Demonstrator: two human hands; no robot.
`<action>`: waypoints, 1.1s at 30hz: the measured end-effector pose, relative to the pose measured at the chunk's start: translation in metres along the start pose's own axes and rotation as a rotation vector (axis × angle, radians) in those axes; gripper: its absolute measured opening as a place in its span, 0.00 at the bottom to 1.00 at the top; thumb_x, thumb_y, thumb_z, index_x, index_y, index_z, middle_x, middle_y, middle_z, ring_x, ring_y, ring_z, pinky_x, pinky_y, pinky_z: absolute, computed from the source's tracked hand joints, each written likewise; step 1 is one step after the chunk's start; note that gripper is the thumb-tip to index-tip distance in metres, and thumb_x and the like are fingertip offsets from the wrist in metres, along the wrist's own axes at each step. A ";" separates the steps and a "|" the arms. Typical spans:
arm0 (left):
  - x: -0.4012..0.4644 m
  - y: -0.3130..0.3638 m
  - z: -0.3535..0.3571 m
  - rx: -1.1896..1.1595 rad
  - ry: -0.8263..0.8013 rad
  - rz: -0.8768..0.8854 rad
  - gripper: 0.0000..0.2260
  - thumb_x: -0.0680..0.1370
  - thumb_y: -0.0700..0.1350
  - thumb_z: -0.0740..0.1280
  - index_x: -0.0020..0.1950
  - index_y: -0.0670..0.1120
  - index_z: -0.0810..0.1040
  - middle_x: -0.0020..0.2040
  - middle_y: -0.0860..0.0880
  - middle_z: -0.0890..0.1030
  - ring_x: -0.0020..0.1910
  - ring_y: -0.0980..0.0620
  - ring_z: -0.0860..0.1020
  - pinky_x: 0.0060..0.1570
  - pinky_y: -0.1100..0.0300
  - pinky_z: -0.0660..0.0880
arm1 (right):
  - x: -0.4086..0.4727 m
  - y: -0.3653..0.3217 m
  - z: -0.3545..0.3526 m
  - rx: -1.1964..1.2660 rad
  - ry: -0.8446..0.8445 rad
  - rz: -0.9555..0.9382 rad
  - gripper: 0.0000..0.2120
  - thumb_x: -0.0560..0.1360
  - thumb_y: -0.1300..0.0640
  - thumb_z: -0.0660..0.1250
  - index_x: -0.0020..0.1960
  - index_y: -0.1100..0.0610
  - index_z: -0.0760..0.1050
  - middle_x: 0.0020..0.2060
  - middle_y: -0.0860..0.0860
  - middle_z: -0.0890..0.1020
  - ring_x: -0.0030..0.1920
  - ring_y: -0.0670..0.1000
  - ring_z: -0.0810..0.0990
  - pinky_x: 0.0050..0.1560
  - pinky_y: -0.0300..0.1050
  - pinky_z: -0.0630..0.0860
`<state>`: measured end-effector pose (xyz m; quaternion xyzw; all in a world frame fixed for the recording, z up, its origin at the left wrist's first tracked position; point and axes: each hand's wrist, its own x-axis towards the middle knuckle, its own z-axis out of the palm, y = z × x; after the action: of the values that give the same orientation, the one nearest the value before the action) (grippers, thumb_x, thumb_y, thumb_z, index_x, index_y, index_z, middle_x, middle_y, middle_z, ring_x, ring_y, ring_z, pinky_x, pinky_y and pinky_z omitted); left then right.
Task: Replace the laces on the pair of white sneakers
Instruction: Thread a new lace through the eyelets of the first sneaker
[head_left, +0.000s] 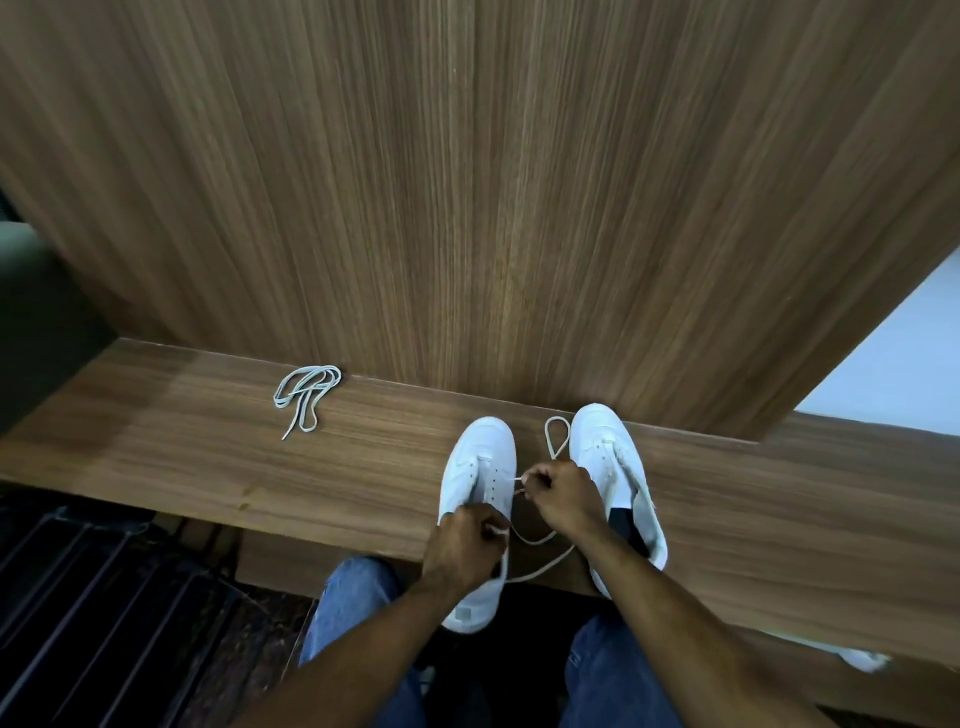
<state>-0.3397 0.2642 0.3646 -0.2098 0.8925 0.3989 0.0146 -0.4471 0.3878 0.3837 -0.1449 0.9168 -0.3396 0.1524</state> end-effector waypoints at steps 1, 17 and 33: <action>-0.002 0.002 0.001 0.011 0.005 0.005 0.12 0.73 0.47 0.67 0.55 0.56 0.81 0.50 0.51 0.84 0.52 0.50 0.81 0.51 0.58 0.76 | 0.000 0.000 0.002 -0.019 0.005 0.010 0.09 0.76 0.54 0.63 0.45 0.50 0.83 0.44 0.47 0.85 0.47 0.49 0.81 0.49 0.44 0.75; 0.065 0.004 -0.034 0.342 -0.177 0.062 0.18 0.78 0.43 0.61 0.68 0.54 0.74 0.68 0.45 0.69 0.65 0.43 0.73 0.62 0.53 0.71 | 0.015 -0.002 0.026 -0.057 0.125 0.023 0.08 0.76 0.54 0.65 0.48 0.51 0.83 0.45 0.50 0.85 0.48 0.54 0.82 0.47 0.44 0.77; 0.078 -0.005 -0.013 0.035 -0.057 -0.080 0.12 0.73 0.47 0.69 0.55 0.57 0.83 0.62 0.45 0.75 0.62 0.42 0.75 0.63 0.53 0.71 | 0.033 0.004 0.030 -0.084 0.098 0.001 0.07 0.74 0.57 0.64 0.46 0.54 0.81 0.43 0.51 0.85 0.47 0.55 0.82 0.47 0.47 0.78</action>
<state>-0.4067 0.2235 0.3550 -0.2337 0.8893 0.3884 0.0599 -0.4665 0.3613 0.3532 -0.1338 0.9366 -0.3075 0.1012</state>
